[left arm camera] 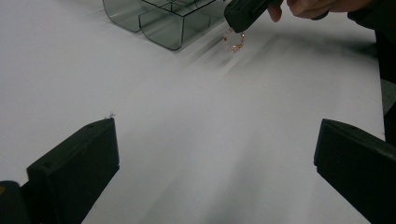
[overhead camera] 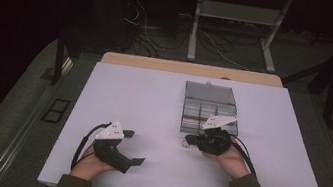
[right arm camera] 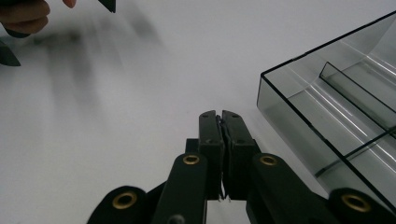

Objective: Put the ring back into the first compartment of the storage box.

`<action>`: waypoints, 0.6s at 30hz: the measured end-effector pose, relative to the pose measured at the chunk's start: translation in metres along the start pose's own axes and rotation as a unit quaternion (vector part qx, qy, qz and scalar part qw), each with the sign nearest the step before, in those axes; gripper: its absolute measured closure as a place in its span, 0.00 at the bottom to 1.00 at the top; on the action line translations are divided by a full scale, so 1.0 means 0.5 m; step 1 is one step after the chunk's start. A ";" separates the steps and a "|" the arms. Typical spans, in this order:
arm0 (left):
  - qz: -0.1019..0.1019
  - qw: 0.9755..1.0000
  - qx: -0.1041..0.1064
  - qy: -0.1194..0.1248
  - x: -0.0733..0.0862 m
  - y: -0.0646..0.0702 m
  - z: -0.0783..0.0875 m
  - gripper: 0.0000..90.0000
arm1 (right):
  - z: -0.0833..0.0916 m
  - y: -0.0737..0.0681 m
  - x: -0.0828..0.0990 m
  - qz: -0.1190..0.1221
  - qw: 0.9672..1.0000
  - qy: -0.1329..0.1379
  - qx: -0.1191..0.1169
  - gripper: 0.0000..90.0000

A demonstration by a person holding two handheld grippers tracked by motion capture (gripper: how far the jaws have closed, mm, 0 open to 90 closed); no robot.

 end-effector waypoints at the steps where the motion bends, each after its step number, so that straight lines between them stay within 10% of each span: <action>1: 0.000 1.000 0.000 0.000 0.000 0.000 0.000 0.00 | 0.002 -0.001 -0.001 -0.001 1.000 0.000 -0.001 0.97; 18: -0.003 1.000 -0.005 0.004 0.000 0.002 -0.006 0.00 | 0.029 0.011 -0.020 -0.006 1.000 0.020 0.006 0.97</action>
Point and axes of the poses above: each handheld gripper's, and its own axes: z roughly backward along the jaws, x roughly out of its underside, y roughly to its right, the point moved 7 cm from there along -z, roughly forward along the jaws, and after that the axes turned 13 degrees about -z, right-handed, at the moved point
